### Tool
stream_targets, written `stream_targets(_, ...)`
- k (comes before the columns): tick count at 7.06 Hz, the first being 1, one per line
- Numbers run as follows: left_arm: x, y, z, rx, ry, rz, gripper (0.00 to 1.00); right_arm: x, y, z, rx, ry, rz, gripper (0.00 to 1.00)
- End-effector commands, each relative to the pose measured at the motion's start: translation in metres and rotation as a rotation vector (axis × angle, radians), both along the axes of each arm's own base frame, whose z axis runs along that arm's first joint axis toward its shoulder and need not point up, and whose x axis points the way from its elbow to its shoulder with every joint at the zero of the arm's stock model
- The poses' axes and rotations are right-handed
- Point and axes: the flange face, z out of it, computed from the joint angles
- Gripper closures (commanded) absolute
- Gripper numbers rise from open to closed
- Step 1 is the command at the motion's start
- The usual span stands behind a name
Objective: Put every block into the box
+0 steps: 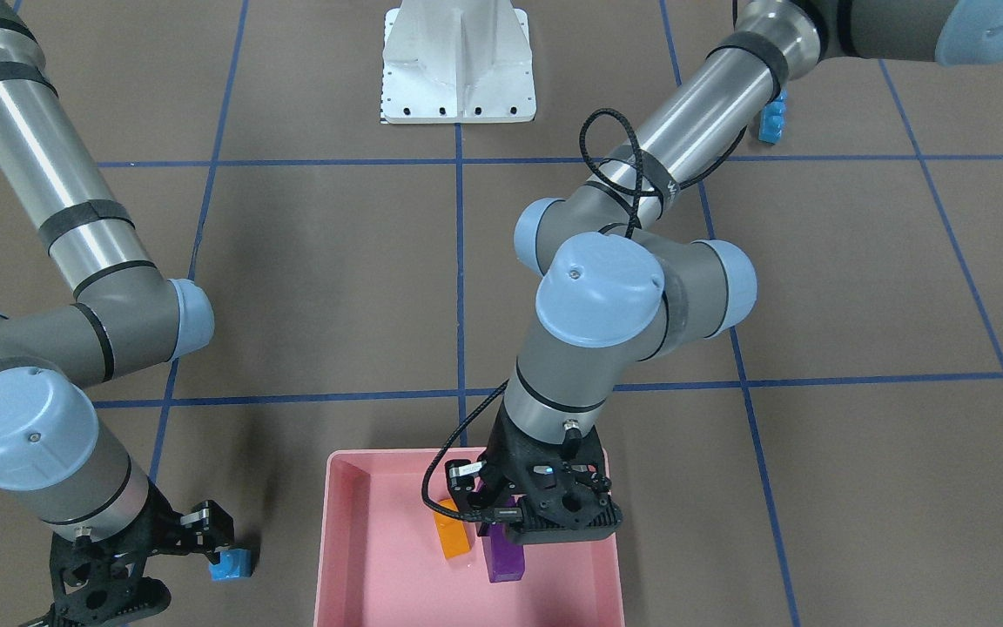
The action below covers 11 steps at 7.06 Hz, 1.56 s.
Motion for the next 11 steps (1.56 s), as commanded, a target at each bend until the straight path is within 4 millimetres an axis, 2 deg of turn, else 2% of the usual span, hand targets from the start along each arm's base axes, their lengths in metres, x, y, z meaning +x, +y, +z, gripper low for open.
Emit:
stream_targets(1,0.037,0.014,0.009,0.021,-0.052,-0.053,1.0,-0.037,-0.001,-0.022,-0.002,0.01,0.032,0.01)
stream_targets(2,0.041,0.014,0.004,0.023,-0.058,-0.063,1.0,-0.049,0.002,-0.021,0.007,0.034,0.038,0.01)
stream_targets(3,0.039,0.013,0.004,0.009,-0.049,-0.072,0.46,-0.061,0.003,-0.015,0.019,0.057,0.047,0.03)
stream_targets(4,0.038,0.013,-0.002,0.013,-0.04,-0.068,0.0,-0.07,0.005,0.01,0.033,0.059,0.048,0.05)
stream_targets(5,0.032,0.01,-0.005,0.014,-0.035,-0.074,0.0,-0.069,0.004,0.012,0.031,0.061,0.05,0.07)
stream_targets(6,0.027,0.007,-0.008,0.011,-0.028,-0.07,0.0,-0.068,0.004,0.014,0.027,0.062,0.051,0.2)
stream_targets(7,0.017,0.003,-0.012,0.008,-0.012,-0.06,0.0,-0.068,0.004,0.015,0.02,0.059,0.055,0.73)
stream_targets(8,0.007,0.001,-0.022,0.013,0.005,-0.054,0.0,-0.067,0.005,0.021,0.009,0.057,0.051,1.0)
stream_targets(10,-0.032,0.002,-0.052,-0.062,0.008,0.014,0.0,-0.059,0.003,0.016,-0.005,0.025,0.035,1.0)
stream_targets(11,-0.058,0.005,-0.072,-0.094,0.007,0.047,0.0,-0.041,-0.004,0.006,-0.025,-0.003,0.023,1.0)
